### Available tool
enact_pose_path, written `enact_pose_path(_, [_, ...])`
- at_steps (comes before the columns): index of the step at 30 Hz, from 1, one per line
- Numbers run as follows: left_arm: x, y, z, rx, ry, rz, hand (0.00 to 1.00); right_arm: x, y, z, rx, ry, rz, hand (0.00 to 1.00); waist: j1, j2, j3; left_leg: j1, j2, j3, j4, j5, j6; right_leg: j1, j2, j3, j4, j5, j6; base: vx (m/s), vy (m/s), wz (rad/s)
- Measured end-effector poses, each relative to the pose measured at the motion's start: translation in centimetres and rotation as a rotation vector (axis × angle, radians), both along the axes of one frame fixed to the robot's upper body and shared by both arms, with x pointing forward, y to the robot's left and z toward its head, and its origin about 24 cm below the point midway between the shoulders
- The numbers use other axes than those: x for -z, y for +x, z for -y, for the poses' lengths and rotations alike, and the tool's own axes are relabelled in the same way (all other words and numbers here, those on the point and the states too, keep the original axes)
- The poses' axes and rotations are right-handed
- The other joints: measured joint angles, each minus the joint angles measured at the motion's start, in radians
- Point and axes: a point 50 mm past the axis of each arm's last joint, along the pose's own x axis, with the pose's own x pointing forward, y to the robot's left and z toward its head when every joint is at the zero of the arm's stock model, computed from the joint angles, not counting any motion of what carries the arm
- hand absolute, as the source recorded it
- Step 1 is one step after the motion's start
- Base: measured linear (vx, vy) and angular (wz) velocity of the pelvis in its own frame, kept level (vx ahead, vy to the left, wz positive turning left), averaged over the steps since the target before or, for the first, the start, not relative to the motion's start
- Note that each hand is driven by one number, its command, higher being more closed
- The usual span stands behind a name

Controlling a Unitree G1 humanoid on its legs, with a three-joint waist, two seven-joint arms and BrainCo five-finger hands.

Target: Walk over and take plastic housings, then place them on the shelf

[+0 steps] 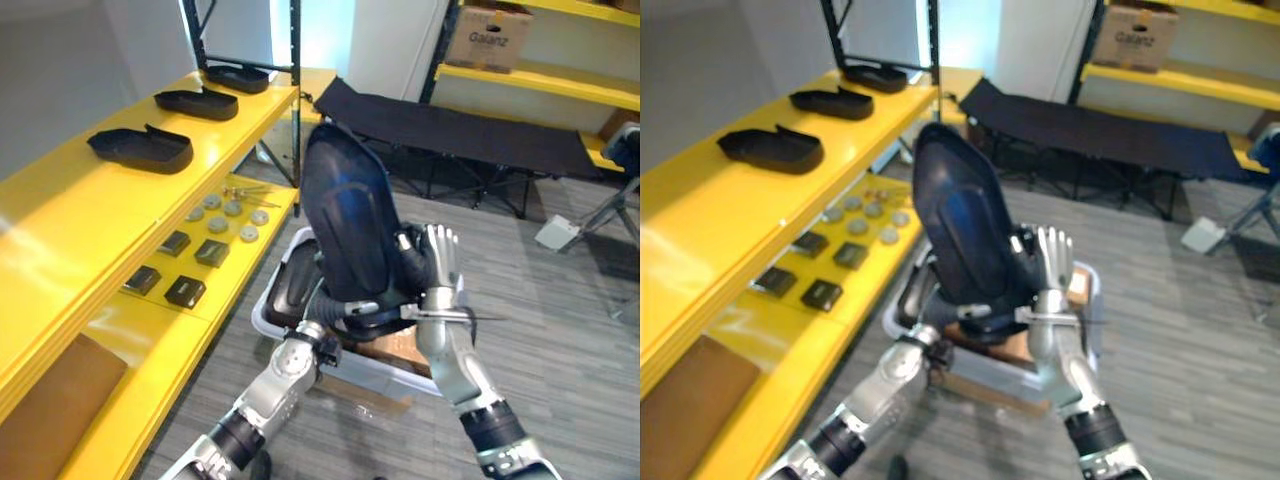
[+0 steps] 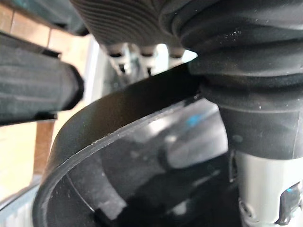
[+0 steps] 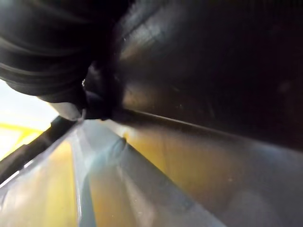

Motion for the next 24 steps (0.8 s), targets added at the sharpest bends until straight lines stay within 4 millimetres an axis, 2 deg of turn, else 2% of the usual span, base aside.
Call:
enact_pose_path(3, [0.2,0.0,-0.1,-0.018,-0.027,-0.032,1.0,0.8,-0.4,0.0,-0.002,0.009,-0.028,1.0,0.0,-0.012,-0.008,0.0,-0.001,0.001,0.0,0.0,0.0,0.0,-0.001,0.0,-0.003,0.0,0.0,0.0,0.0,0.0])
enact_pose_path(9, [0.5,0.1,-0.5,-0.092,-0.075,-0.089,1.0,1.5,-0.9,-0.8,-0.027,0.008,-0.035,1.0,-0.001,-0.013,-0.009,-0.001,0.0,0.003,0.0,0.0,0.0,0.002,0.0,0.001,-0.008,0.0,0.0,0.0,0.0,0.0])
enact_pose_path(15, [0.6,0.2,-0.8,-0.149,-0.116,-0.138,1.0,1.7,-1.3,-1.7,-0.058,0.029,-0.032,1.0,-0.001,-0.013,-0.009,-0.001,-0.001,0.004,0.0,-0.002,-0.002,0.002,-0.001,0.001,-0.009,0.0,0.0,0.0,0.0,0.0])
enact_pose_path(24, [0.9,0.2,-0.7,-0.15,-0.197,-0.205,1.0,1.8,-1.4,-1.8,-0.065,0.019,-0.027,1.0,-0.001,-0.021,-0.014,0.0,0.0,0.006,0.0,-0.004,-0.003,0.002,0.0,0.001,-0.011,0.0,-0.001,0.0,0.0,0.0])
